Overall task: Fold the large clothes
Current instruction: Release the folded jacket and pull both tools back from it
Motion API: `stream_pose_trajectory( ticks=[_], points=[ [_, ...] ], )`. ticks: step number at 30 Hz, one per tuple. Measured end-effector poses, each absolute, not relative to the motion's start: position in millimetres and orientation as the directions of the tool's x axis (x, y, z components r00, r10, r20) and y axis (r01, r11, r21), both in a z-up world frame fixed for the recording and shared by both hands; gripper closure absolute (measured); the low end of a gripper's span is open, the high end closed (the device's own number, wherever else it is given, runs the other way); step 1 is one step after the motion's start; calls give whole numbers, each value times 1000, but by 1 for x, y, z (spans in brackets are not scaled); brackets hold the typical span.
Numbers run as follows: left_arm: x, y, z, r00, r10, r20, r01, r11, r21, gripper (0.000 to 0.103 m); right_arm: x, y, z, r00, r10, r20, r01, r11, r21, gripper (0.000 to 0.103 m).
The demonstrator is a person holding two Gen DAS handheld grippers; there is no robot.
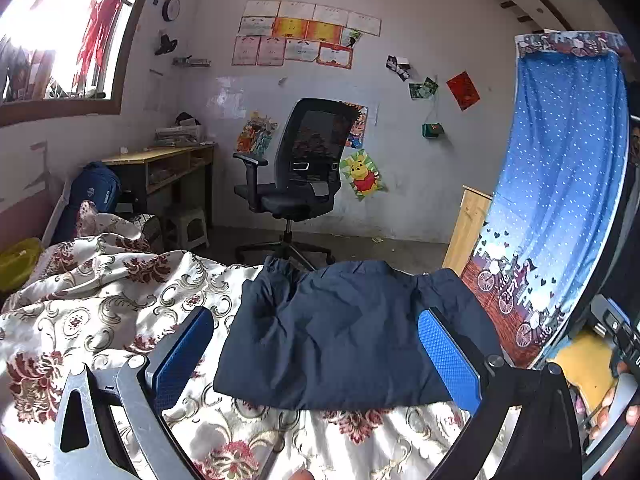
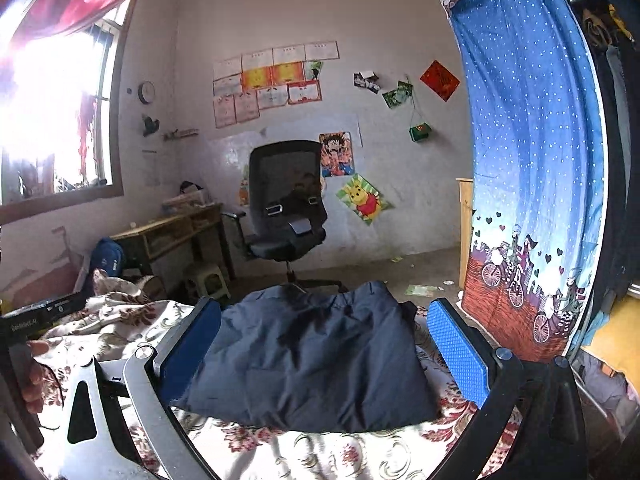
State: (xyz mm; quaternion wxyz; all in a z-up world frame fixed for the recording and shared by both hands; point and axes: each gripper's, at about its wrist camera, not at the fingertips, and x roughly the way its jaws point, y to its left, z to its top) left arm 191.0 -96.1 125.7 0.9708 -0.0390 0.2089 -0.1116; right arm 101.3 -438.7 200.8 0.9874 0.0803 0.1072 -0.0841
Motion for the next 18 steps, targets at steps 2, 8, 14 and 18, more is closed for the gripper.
stream_pose_trajectory(
  ticks=[2, 8, 14, 18],
  points=[
    [180, -94, 125, 891, -227, -394, 197, 974, -116, 0, 94, -431, 201, 966, -141, -218, 176, 973, 148, 1],
    [151, -86, 122, 903, -206, -377, 188, 979, -83, 0, 66, -408, 194, 970, -134, -205, 162, 979, 128, 1],
    [129, -80, 112, 908, -168, -383, 178, 984, -9, 0, 44, -391, 181, 961, -116, -250, 156, 977, 145, 1],
    [119, -76, 97, 895, -158, -417, 181, 983, 17, 0, 35, -384, 163, 950, -120, -290, 169, 974, 151, 1]
  ],
)
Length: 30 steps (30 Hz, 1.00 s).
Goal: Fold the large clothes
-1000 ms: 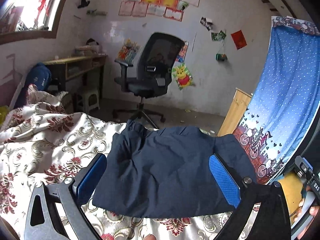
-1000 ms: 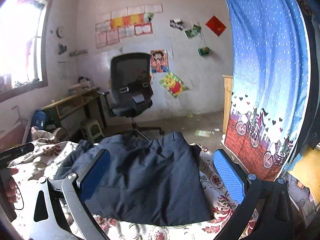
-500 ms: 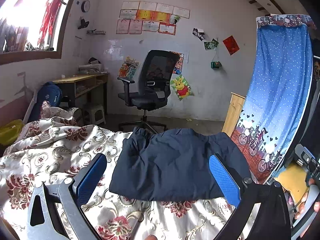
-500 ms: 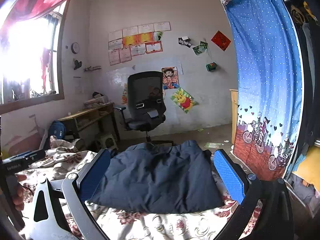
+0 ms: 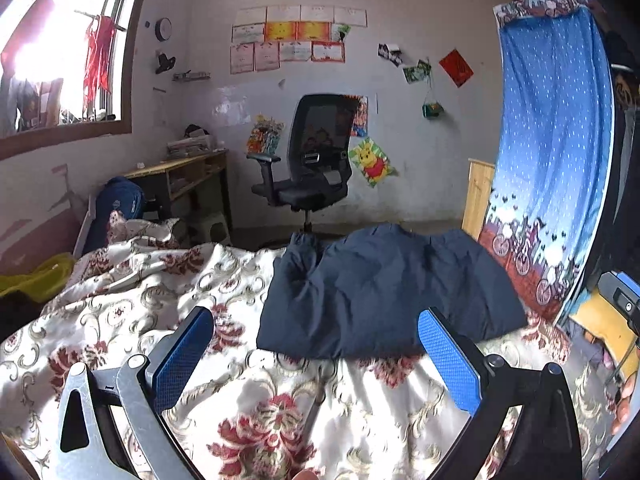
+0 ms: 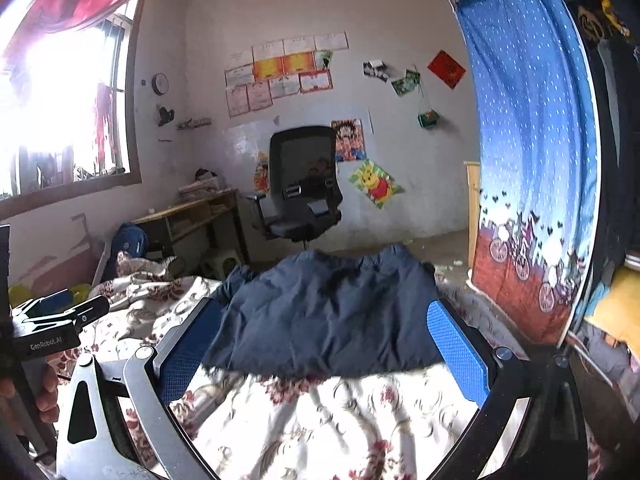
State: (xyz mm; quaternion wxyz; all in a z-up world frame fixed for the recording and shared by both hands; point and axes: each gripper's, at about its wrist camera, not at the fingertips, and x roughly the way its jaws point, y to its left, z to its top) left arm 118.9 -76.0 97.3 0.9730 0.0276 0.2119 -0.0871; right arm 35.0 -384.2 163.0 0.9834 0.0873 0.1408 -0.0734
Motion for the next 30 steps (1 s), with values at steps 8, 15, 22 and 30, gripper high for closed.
stream_pose_trajectory(
  ticks=[8, 15, 22, 30],
  points=[
    [109, -63, 71, 887, -156, -435, 186, 982, 25, 0, 27, -369, 138, 936, -127, -328, 164, 983, 88, 1],
    [103, -60, 55, 893, -170, -418, 197, 980, 23, 0, 30, -343, 127, 933, -129, -336, 139, 990, 4, 1],
    [97, -55, 34, 909, -150, -388, 189, 980, 63, 0, 42, -333, 106, 920, -131, -370, 142, 990, 1, 1],
    [111, -48, 10, 892, -142, -428, 185, 981, 61, 0, 63, -324, 80, 903, -127, -410, 144, 990, 9, 1]
  ],
)
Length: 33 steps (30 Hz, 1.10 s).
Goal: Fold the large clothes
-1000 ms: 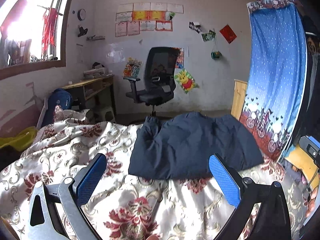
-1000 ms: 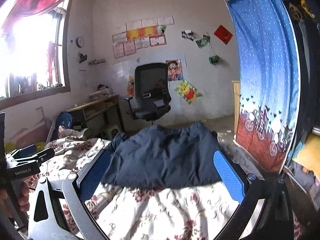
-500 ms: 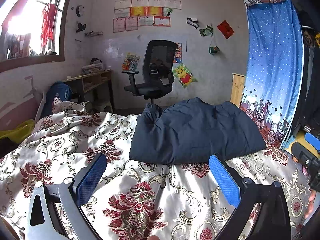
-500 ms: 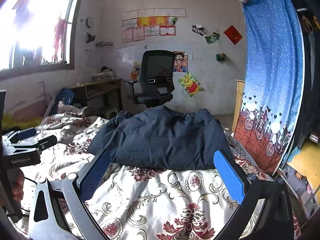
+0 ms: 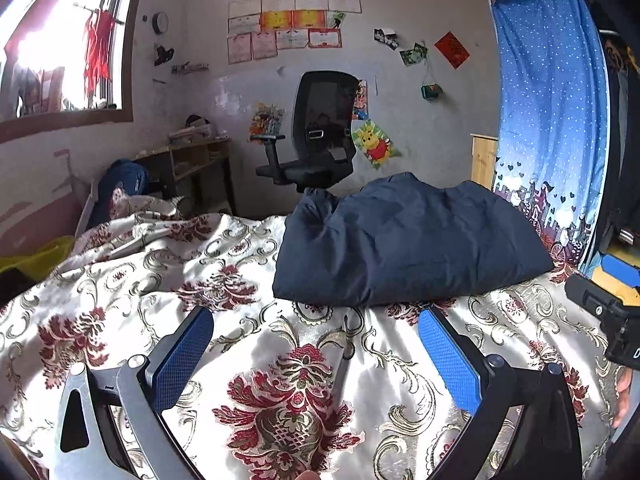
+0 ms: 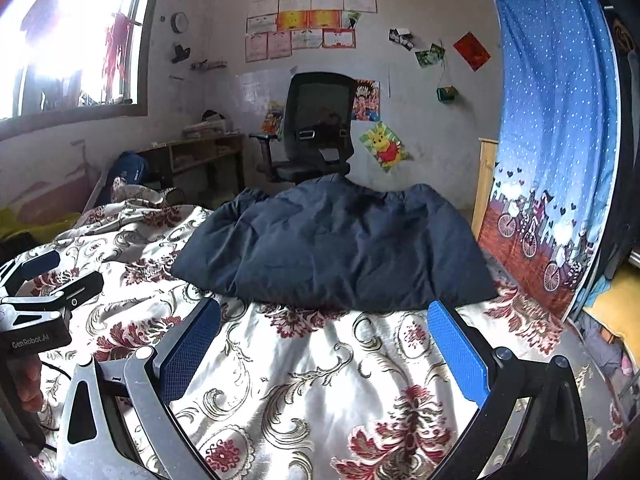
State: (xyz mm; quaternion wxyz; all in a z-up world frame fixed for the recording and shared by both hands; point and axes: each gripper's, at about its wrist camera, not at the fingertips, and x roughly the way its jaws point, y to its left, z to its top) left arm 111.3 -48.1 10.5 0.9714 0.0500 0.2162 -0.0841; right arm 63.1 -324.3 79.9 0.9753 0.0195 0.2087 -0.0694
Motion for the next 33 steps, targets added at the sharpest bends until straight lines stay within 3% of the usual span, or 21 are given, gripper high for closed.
stream_pose_trajectory(
  ticks=[33],
  points=[
    [122, -40, -1, 886, -150, -439, 192, 980, 52, 0, 76, -320, 71, 891, -142, -432, 169, 985, 25, 1]
  ],
)
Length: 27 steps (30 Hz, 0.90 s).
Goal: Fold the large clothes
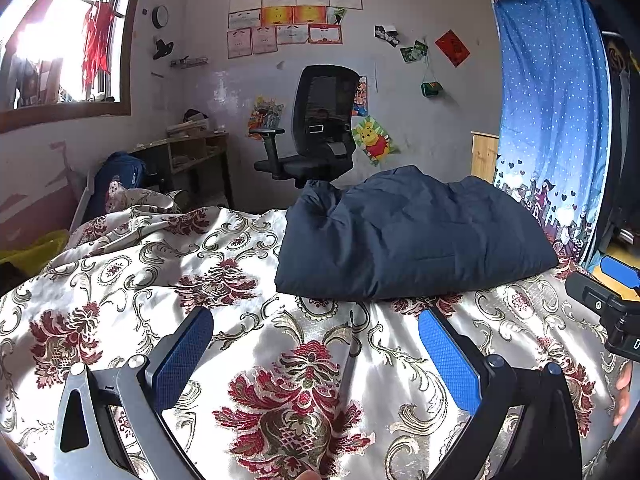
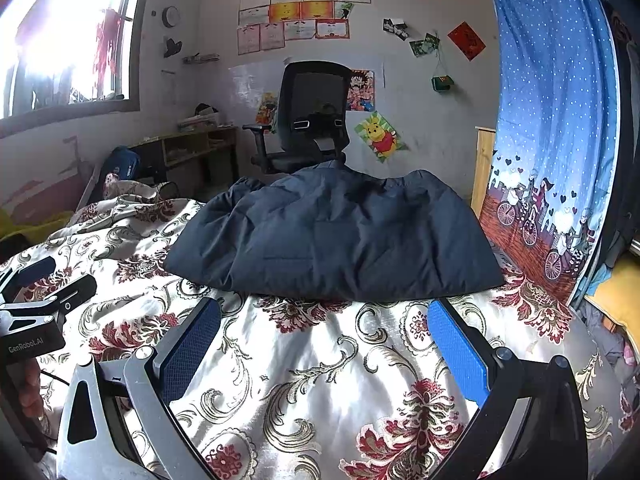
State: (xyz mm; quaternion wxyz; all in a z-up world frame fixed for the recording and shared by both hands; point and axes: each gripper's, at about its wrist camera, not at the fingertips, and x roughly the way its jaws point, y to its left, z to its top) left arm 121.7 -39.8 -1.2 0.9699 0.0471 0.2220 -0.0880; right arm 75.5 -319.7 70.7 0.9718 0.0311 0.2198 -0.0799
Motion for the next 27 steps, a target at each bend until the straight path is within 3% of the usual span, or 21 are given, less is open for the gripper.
stream_pose_trajectory(
  ticks=[27],
  points=[
    [120, -42, 0, 886, -151, -438, 194, 979, 55, 0, 73, -319, 68, 889, -142, -435, 173, 984, 33, 1]
  ],
)
